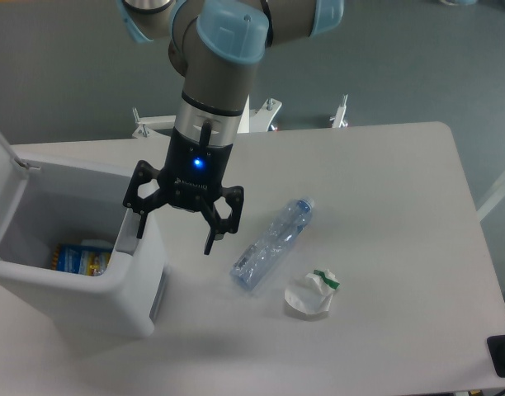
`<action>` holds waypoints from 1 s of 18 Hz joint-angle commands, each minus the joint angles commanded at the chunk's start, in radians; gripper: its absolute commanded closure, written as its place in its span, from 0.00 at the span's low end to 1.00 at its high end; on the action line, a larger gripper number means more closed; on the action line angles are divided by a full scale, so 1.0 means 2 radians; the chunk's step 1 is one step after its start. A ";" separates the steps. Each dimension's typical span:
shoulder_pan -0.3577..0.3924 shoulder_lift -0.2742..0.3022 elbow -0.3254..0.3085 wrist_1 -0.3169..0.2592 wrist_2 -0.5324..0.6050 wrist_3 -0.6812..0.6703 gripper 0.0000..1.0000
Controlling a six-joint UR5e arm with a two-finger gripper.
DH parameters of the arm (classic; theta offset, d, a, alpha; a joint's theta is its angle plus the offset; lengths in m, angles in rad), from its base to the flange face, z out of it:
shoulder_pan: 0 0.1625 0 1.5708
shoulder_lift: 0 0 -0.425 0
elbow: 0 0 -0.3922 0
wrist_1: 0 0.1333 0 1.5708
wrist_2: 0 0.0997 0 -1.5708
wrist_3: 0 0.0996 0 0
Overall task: Open the trash can
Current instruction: 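Withdraw the gripper away from the opened trash can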
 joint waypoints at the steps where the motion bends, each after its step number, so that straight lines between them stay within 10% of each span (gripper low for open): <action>1: 0.005 -0.002 0.005 0.001 0.001 0.002 0.00; 8: 0.105 -0.042 0.009 -0.002 0.013 0.107 0.00; 18: 0.167 -0.096 0.001 -0.019 0.184 0.291 0.00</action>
